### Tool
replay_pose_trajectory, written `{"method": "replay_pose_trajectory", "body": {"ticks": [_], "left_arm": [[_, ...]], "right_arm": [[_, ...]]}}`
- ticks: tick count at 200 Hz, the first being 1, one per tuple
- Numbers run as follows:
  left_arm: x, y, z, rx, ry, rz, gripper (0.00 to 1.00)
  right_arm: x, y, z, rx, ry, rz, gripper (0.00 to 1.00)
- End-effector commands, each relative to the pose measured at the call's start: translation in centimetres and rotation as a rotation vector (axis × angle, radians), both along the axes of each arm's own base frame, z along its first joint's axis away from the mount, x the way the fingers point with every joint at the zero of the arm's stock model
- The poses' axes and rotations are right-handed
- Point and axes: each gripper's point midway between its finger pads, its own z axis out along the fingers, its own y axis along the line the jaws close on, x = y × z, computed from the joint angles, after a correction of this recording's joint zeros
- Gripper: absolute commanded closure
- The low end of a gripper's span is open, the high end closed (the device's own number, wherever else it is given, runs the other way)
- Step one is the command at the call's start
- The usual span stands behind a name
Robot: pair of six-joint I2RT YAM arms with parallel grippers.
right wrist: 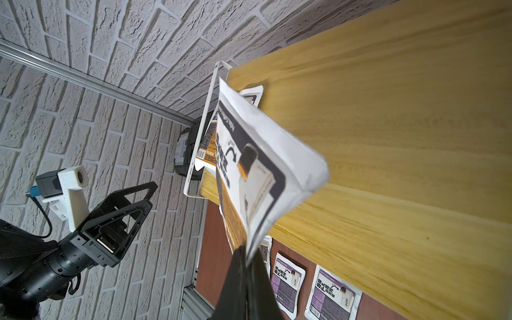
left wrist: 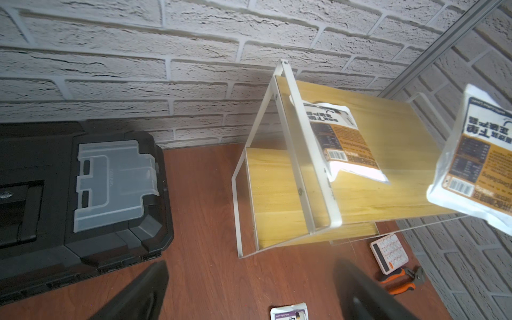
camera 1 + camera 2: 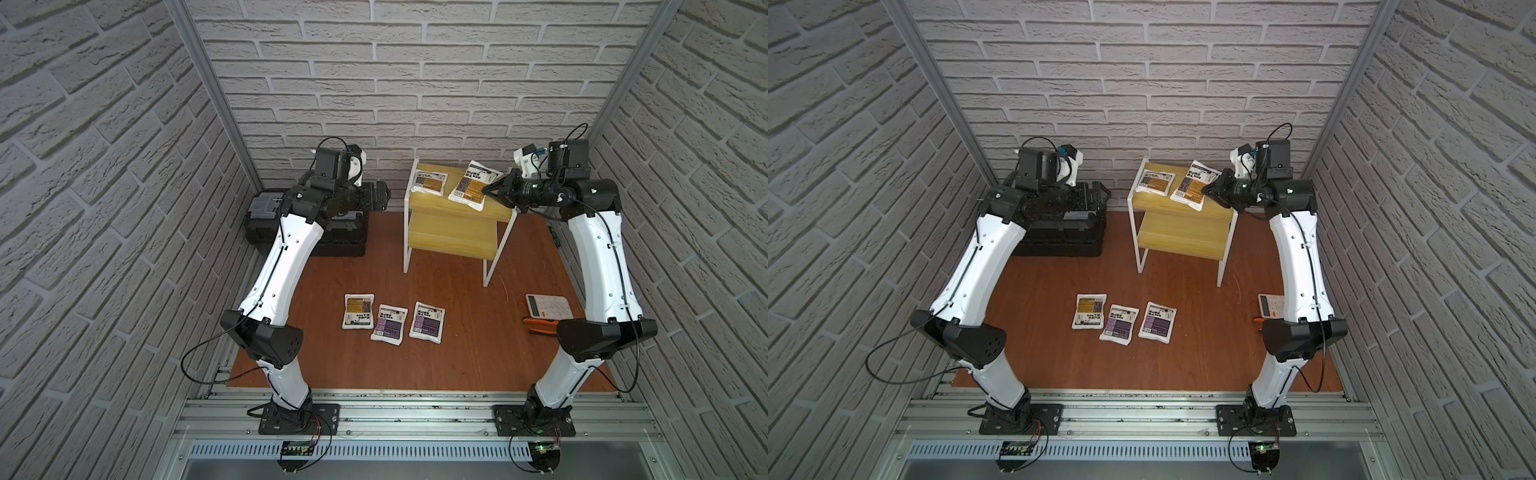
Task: Place the bagged coffee beans on the shelf by color
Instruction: Place the bagged coffee beans on the shelf.
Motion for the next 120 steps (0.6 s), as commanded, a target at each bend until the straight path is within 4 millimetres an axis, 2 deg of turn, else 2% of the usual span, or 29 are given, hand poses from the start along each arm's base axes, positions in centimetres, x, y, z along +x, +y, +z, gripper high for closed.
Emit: {"method": "replay_pose_trajectory", "body": {"ticks": [1,67,120], "left_arm": [[0.5,0.4,0.8,0.009,-0.032,0.008,0.01],[0.8,0.1,0.2,0.008,-0.018,0.003,0.01],[0.8,0.1,-0.1,0.007,-0.009,0.0,0.01]], "right_arm": [[0.7,-0.3,0.2,-0.024,-0.028,-0.001,0.98],[2.7,-0.2,-1.4,-0.017,0.009,-0.007,0.97],[4.9,-0.5,-2.1,-0.01,0.017,-0.044,0.83]]}}
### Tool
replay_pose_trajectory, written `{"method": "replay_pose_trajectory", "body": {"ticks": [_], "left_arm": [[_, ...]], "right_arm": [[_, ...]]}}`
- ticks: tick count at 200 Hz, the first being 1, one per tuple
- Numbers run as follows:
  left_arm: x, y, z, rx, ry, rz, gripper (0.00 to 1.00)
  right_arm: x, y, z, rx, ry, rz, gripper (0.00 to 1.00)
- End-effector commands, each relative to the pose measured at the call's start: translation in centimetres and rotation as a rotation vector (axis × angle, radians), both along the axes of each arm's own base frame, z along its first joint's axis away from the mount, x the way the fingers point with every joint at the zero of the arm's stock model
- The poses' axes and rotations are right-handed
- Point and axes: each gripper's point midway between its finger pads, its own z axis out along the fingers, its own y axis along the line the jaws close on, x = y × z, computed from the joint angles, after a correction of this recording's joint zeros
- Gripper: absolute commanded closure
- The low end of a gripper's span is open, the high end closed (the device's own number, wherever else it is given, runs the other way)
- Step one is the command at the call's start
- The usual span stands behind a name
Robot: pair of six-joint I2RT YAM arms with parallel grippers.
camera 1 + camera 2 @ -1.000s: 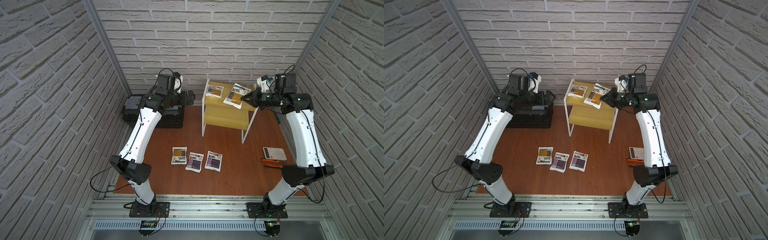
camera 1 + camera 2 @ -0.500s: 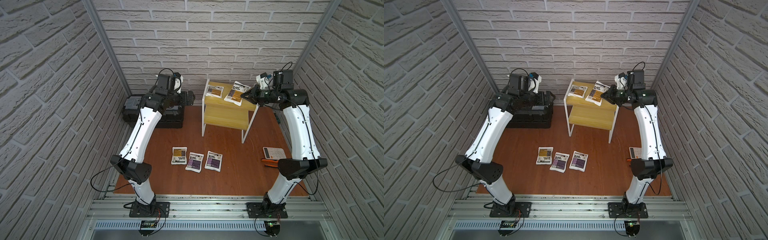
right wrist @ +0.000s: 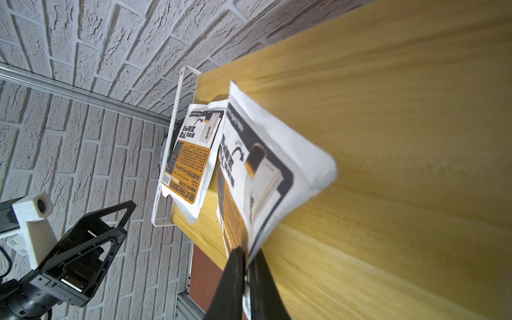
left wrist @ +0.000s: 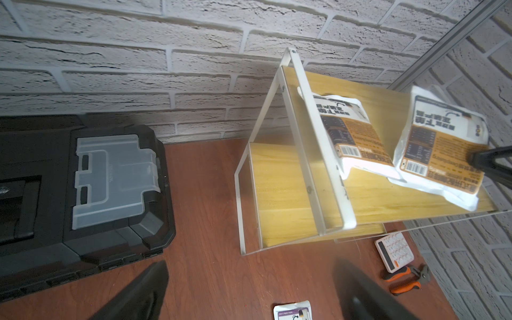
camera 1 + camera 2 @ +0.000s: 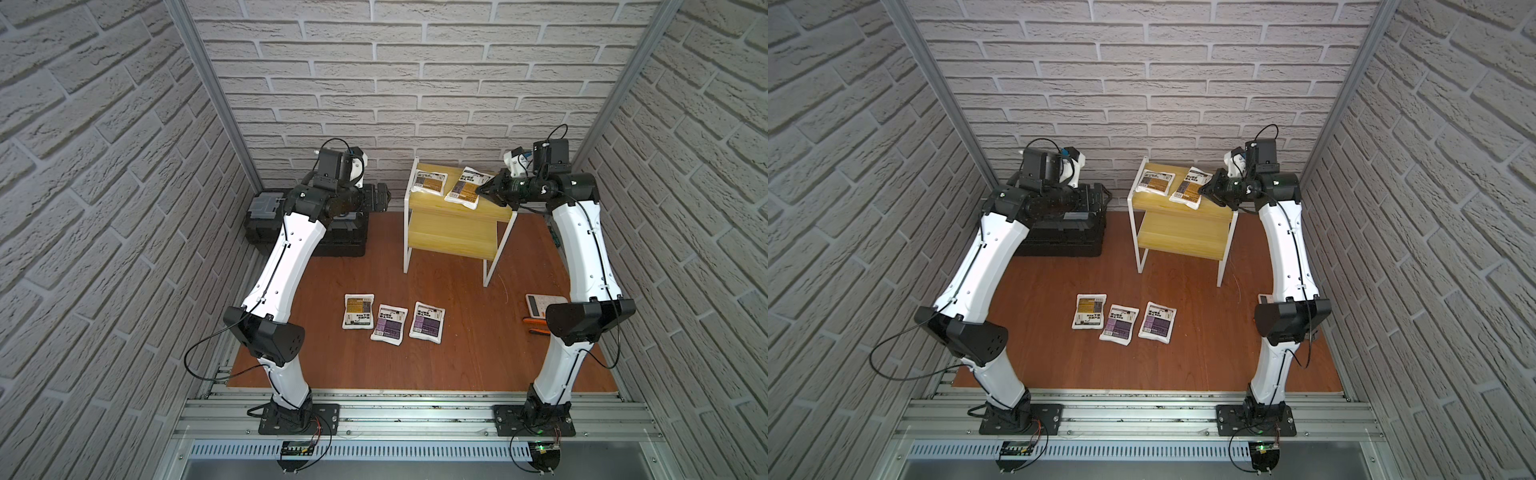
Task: Place the bagged coffee beans on the shelf by color
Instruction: Place the bagged coffee beans on the shelf.
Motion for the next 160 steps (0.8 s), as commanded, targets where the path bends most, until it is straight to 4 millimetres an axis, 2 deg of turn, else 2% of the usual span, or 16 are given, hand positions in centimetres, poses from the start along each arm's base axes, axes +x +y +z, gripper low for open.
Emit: {"method": "replay_pose_trajectory", "body": {"ticks": [1,14,18,33,54,96,125,160], "left_arm": [[0.3,0.2,0.9,-0.006,-0.032,-0.003,0.02],[0.3,0.2,0.8,-0.006,-0.031,-0.003,0.02],[0.2,0.2,0.8,-0.005,-0.032,-0.003,0.02],[0.2,0.2,0.8,-0.007,-0.031,-0.004,0.02],[0.2,0.2,0.8,-0.008,-0.032,-0.003,0.01],[0.1,-0.1,0.8,-0.013,-0.032,-0.012,0.02],[-0.1,-0.1,0.7,-0.014,-0.03,-0.013,0.01],[-0.1,0.0,0.6,-0.014,-0.03,-0.011,0.02]], "right_arm": [[0.8,-0.3,0.9,0.002,-0.037,-0.025,0.83],[1.0,-0.3,1.0,0.006,-0.042,-0.033,0.82],[1.8,-0.4,-0.3,0.006,-0.014,-0.037,0.82],[2.2,-0.4,-0.7,0.007,-0.006,-0.044,0.82],[2.6,-0.6,-1.0,0.004,-0.002,-0.057,0.82],[3.6,-0.9,-1.6,0.014,0.006,-0.089,0.89],[4.1,-1.0,-1.6,0.02,0.002,-0.104,0.89],[4.3,-1.1,-1.3,0.025,-0.009,-0.115,0.81]]}}
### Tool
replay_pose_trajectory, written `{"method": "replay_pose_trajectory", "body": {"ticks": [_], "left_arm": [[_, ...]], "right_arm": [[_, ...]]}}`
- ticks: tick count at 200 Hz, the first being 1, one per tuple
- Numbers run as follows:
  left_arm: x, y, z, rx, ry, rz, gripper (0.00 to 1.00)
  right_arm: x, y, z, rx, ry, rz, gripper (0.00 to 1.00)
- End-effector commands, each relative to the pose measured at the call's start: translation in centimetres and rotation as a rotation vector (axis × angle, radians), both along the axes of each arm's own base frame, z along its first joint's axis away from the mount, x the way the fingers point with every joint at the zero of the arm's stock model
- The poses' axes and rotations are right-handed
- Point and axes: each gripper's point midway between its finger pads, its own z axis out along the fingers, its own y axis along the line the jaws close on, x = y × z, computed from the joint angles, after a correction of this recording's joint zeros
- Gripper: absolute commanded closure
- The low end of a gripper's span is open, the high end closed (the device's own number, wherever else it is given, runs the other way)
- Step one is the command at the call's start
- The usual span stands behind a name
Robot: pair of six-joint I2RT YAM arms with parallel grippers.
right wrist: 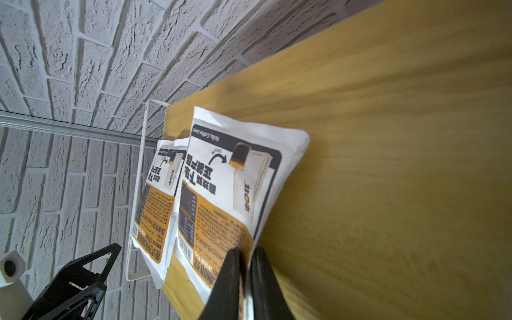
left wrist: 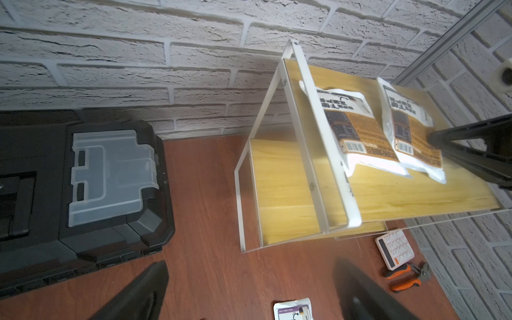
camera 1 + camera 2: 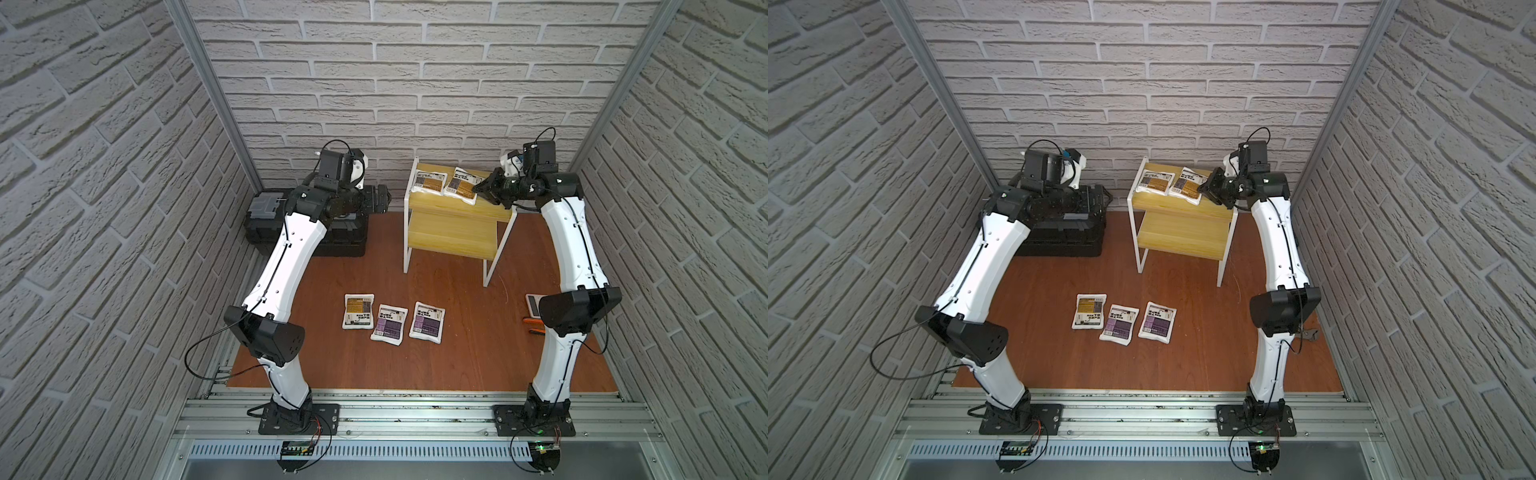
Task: Place the bagged coffee beans on the shelf by color
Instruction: Place the bagged coffee beans on the shelf.
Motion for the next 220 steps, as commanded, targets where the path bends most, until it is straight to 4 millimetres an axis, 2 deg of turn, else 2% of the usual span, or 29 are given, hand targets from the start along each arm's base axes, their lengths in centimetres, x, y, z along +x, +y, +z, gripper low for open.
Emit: {"method": "replay_pose_trajectory", "body": {"ticks": [1,34,83,118,128,130,133,175,202,220], "left_arm": [[-0.2,0.0,1.3,-0.018,-0.045,-0.009,0.02],[-0.2,-0.2,1.2,-0.019,-0.043,-0.013,0.02],[-0.4,-0.4,1.1,-0.015,-0.038,-0.018,0.01],[-0.7,-0.1,1.3,-0.002,-0.045,0.0,0.02],[-0.9,0.3,1.3,0.006,-0.05,0.014,0.01],[-0.9,0.3,1.4,0.007,-0.052,0.018,0.02],[-1.0,0.5,1.3,0.01,-0.052,0.023,0.02],[-3.2,2.9,0.5,0.026,-0.059,0.115,0.01],[-6.2,5.6,-1.6,0.044,-0.035,0.207,0.02],[-8.4,7.4,-4.0,0.061,0.005,0.271,0.01]], "right_arm": [[0.9,-0.4,1.2,-0.001,-0.053,-0.023,0.81],[0.8,-0.4,1.6,-0.002,-0.067,-0.025,0.72],[0.5,-0.2,2.8,0.003,-0.102,-0.011,0.5],[-0.5,0.2,5.1,0.019,-0.162,0.015,0.28],[-0.6,0.4,5.1,0.022,-0.164,0.025,0.21],[-1.3,0.4,6.3,0.023,-0.188,0.028,0.21],[-1.6,0.4,6.8,0.025,-0.2,0.03,0.21],[-5.3,1.4,10.0,0.034,-0.269,0.091,0.19],[-9.3,2.4,11.1,0.016,-0.3,0.14,0.19],[-12.3,4.0,10.0,0.006,-0.289,0.188,0.19]]}}
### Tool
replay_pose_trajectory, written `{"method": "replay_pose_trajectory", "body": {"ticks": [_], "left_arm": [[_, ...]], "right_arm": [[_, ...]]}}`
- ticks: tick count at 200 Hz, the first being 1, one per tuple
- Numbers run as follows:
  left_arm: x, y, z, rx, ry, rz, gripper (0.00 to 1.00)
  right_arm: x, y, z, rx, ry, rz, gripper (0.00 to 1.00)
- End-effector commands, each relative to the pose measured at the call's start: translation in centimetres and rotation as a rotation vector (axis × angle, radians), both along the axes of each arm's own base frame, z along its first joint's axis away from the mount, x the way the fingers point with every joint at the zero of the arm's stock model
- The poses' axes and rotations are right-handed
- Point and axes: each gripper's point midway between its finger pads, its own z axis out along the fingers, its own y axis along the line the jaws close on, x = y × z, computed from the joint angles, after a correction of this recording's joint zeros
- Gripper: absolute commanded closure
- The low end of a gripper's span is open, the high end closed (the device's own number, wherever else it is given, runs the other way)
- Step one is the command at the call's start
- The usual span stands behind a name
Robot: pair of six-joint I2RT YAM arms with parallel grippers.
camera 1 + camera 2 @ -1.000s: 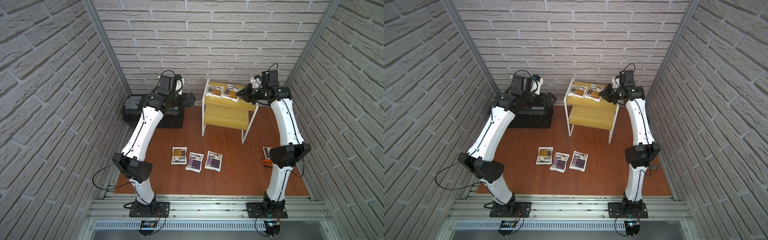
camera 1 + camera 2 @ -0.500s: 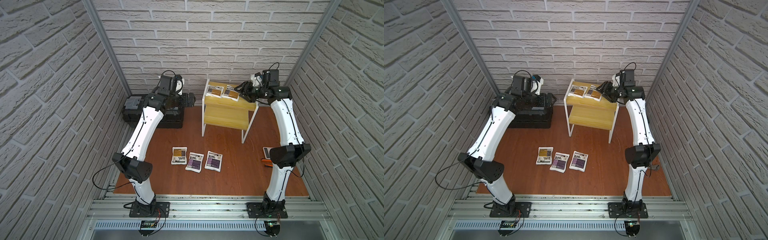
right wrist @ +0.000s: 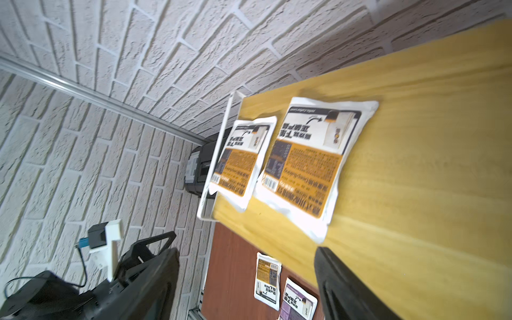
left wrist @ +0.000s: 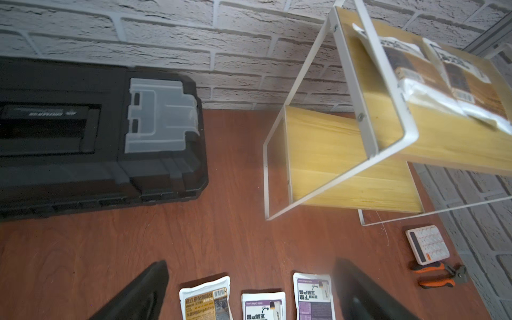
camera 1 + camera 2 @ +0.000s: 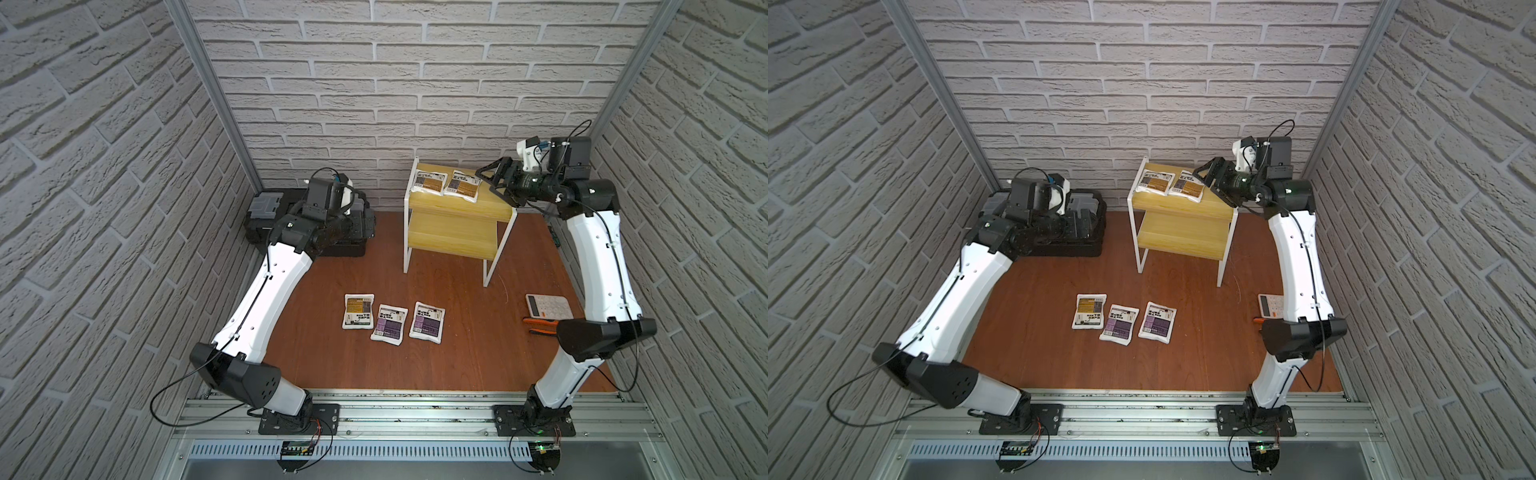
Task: Place the bagged coffee beans on the shelf by color
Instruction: Place the bagged coffee beans on the shelf, then pick up the bagged coffee beans at the center of the board.
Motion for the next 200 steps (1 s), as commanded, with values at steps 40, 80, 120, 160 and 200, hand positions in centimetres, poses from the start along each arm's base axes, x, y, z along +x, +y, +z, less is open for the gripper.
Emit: {"method": "replay_pose_trajectory", "body": {"ticks": [40,80,120,160,200], "left_arm": [[-6.2,5.7,-8.5,0.025,0.145,0.263,0.01],[-8.4,7.4,-15.5,0.085,0.303,0.36,0.02],[-8.3,8.0,-19.4,0.165,0.387,0.393,0.02],[-7.5,8.3,-23.1,0.214,0.476,0.395,0.01],[-6.8,8.9,-25.8,0.22,0.525,0.404,0.02]], "right_arm": [[-10.1,7.7,-4.4,-0.03,0.013,0.218,0.19],[-13.9,15.0,-14.2,-0.1,0.179,0.352,0.19],[-14.8,22.0,-23.8,-0.201,0.331,0.451,0.2],[-14.2,27.2,-29.1,-0.234,0.401,0.515,0.21],[-13.7,29.4,-32.1,-0.26,0.447,0.532,0.22]]}}
